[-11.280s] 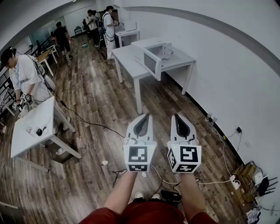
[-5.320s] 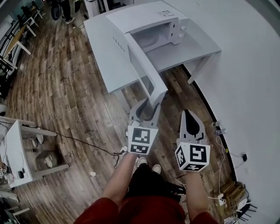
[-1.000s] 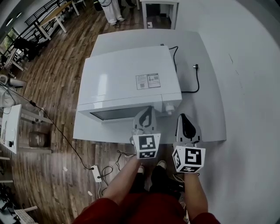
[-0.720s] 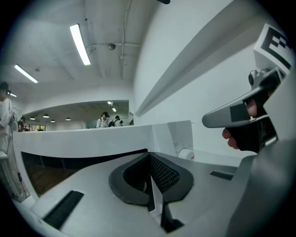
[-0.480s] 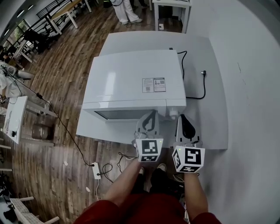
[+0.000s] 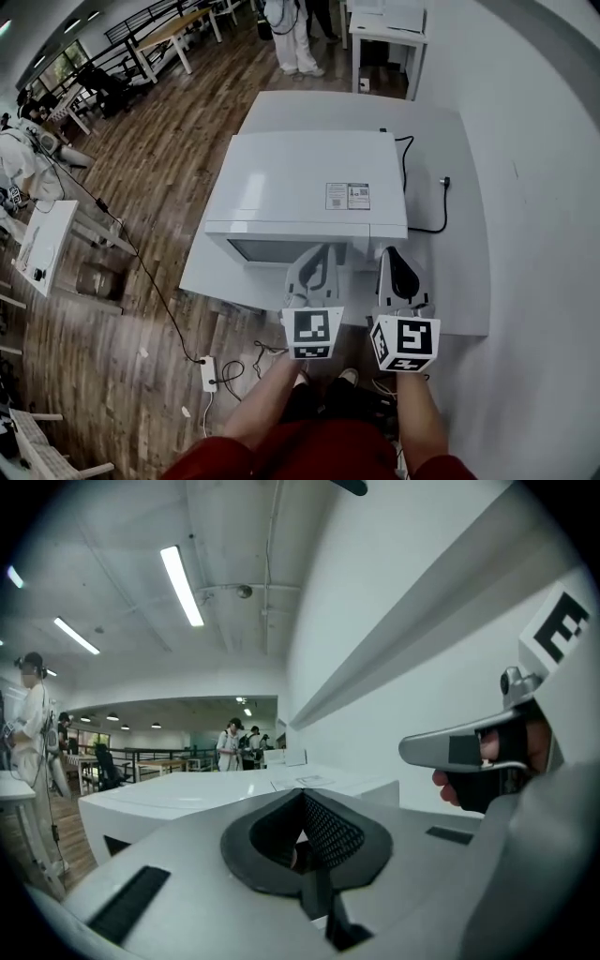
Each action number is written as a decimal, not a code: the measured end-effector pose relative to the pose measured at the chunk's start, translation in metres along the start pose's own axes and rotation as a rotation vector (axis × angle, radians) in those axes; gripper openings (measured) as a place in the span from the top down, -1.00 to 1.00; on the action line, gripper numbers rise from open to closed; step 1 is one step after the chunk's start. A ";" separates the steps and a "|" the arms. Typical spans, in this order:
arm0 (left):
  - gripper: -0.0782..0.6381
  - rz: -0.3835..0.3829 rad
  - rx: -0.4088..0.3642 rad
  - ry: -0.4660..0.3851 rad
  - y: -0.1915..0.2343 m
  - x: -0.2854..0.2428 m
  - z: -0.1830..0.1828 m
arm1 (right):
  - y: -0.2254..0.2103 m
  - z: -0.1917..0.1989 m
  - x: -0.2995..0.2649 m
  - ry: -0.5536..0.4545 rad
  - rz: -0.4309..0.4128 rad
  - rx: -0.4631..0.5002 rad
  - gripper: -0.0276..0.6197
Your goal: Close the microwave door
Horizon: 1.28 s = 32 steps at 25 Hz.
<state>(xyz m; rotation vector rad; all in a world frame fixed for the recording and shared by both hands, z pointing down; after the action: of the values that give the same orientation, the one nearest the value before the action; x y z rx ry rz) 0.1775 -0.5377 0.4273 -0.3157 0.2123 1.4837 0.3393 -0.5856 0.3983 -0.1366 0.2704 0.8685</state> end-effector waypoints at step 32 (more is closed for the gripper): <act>0.71 -0.064 0.039 -0.209 0.093 0.090 -0.100 | 0.072 -0.108 0.024 -0.221 0.001 0.134 0.83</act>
<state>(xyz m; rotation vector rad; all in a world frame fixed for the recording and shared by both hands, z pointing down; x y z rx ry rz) 0.0975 -0.4811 0.2965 -0.1329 0.0632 1.4358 0.2791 -0.5462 0.2875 0.0838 0.1207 0.8559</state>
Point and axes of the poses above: the fingertips, and each gripper's own axes: x backward along the fingers, y to its left, z out of its underside, the point moved 10 cm from there along x, backward along the fingers, and after that the axes turned 14 degrees about y, right-handed, at the moved point
